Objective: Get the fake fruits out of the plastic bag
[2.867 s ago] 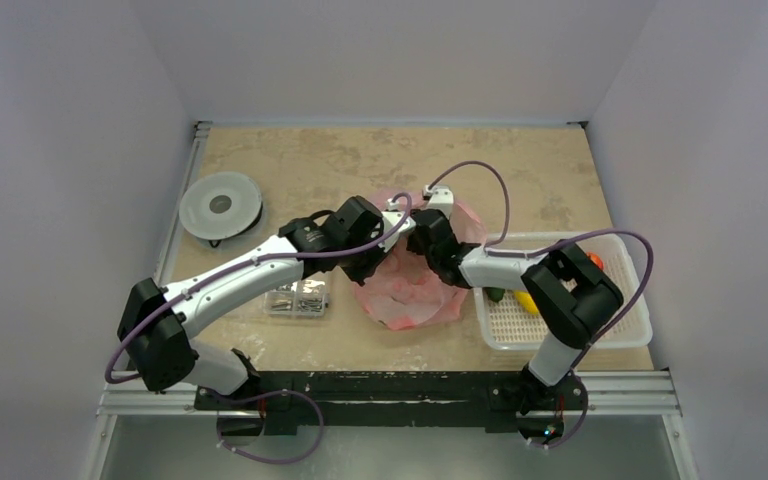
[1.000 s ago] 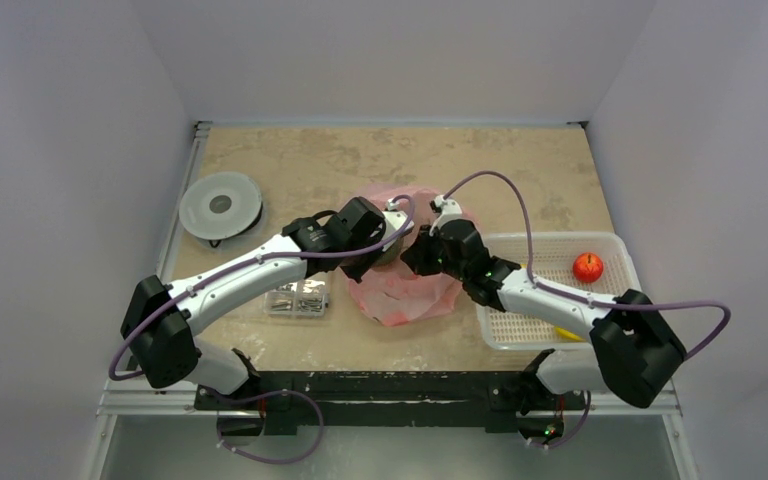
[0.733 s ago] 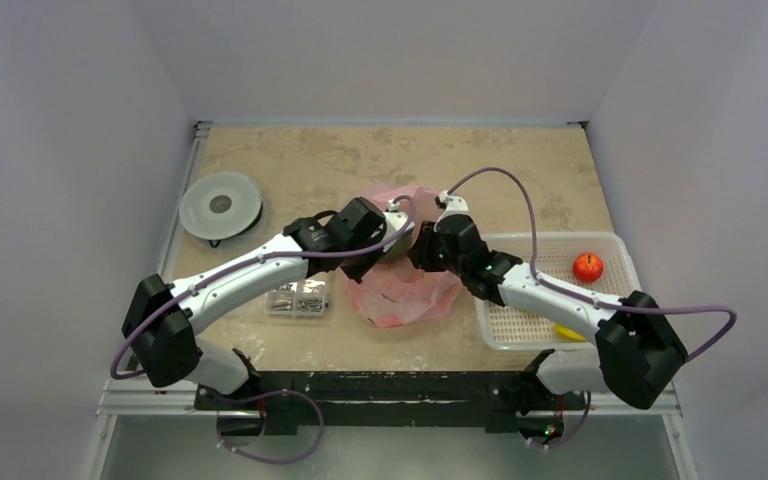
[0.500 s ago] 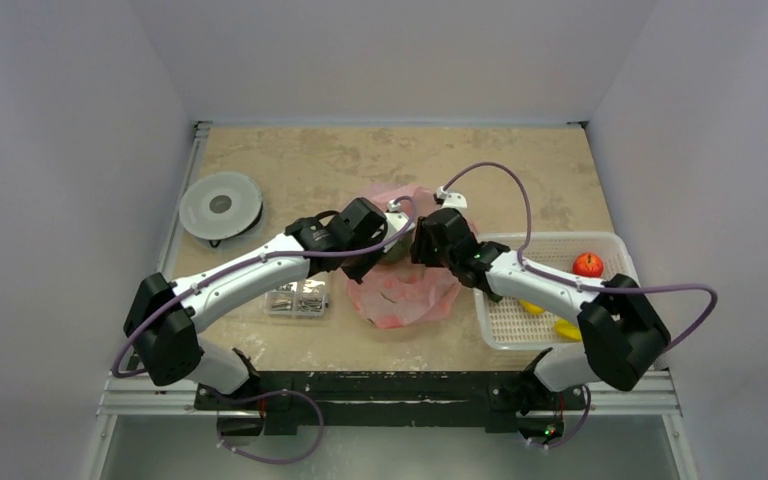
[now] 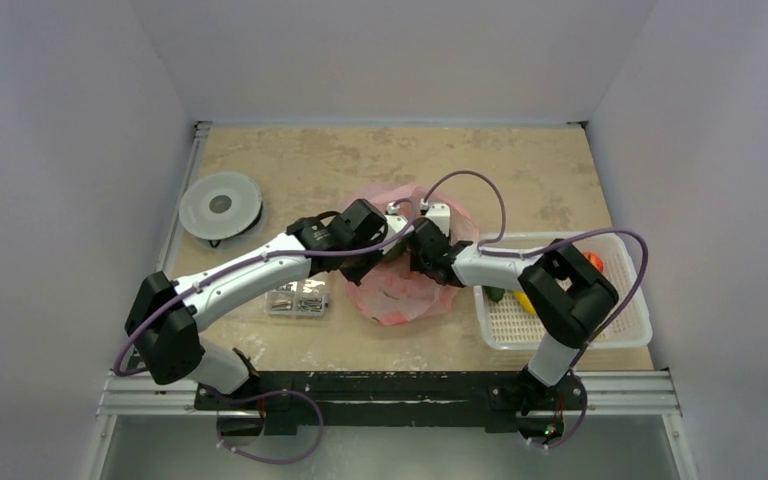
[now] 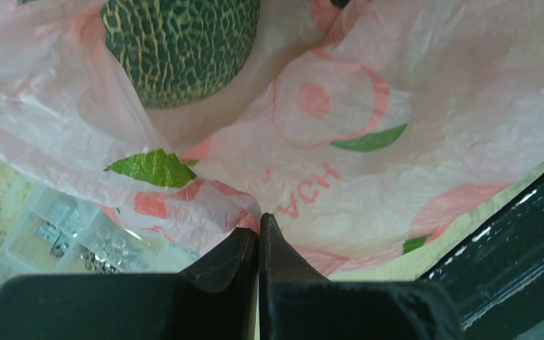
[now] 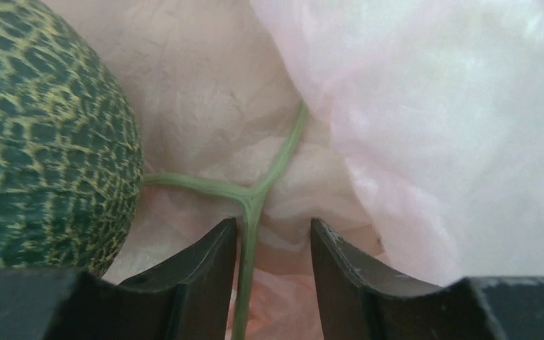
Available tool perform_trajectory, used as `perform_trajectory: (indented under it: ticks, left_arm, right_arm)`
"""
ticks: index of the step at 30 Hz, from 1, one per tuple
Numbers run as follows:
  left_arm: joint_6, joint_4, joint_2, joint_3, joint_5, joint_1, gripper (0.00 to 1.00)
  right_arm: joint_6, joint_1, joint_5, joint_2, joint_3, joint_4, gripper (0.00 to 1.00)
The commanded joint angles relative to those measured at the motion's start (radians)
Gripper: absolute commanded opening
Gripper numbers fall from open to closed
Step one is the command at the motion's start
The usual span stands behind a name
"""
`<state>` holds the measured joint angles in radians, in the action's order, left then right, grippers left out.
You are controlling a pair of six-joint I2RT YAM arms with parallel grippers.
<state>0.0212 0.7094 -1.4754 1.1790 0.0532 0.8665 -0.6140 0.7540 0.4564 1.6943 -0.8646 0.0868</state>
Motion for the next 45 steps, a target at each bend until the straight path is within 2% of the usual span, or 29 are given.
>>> perform_trajectory:
  ticks: [1, 5, 6, 9, 10, 19, 23, 29, 35, 38, 41, 45]
  left_arm:
    - [0.016, -0.017, 0.008, 0.015, -0.001, 0.005, 0.00]
    - [0.019, -0.017, 0.010, 0.019, 0.006, 0.005, 0.00]
    - [0.019, -0.017, 0.011, 0.017, 0.008, 0.005, 0.00]
    - [0.014, -0.025, 0.014, 0.012, 0.016, 0.005, 0.00]
    - [0.014, -0.025, 0.015, 0.012, 0.015, 0.005, 0.00]
    - [0.011, -0.029, 0.017, 0.011, 0.019, 0.005, 0.00]
    - [0.008, -0.037, 0.030, 0.008, 0.023, 0.005, 0.00]
    - [0.006, -0.069, 0.078, -0.013, 0.027, 0.005, 0.00]
    - [0.011, -0.120, 0.143, -0.052, 0.008, 0.005, 0.00]
    - [0.022, -0.119, 0.129, -0.051, -0.038, 0.005, 0.00]
    - [0.036, -0.084, 0.080, -0.020, -0.134, 0.010, 0.00]
    - [0.037, -0.077, 0.033, -0.016, -0.134, 0.037, 0.00]
  right_arm:
    - [-0.041, 0.087, 0.173, 0.064, -0.031, 0.023, 0.39]
    - [-0.016, 0.093, 0.047, -0.058, 0.076, -0.146, 0.26]
    - [-0.012, 0.093, 0.048, -0.093, 0.094, -0.167, 0.22]
    - [0.002, 0.093, 0.077, -0.197, 0.127, -0.198, 0.02]
    - [0.010, 0.093, 0.082, -0.230, 0.140, -0.219, 0.00]
    - [0.046, 0.092, 0.020, -0.481, 0.280, -0.383, 0.00]
    - [0.060, 0.091, -0.054, -0.535, 0.311, -0.442, 0.00]
    - [0.153, 0.093, -0.233, -0.495, 0.253, -0.476, 0.00]
    - [0.163, 0.093, -0.178, -0.470, 0.219, -0.356, 0.00]
    - [0.145, 0.093, -0.167, -0.423, 0.216, -0.317, 0.06]
    - [0.144, 0.093, -0.209, -0.386, 0.301, -0.456, 0.09]
    - [0.096, 0.096, -0.231, -0.339, 0.381, -0.584, 0.08]
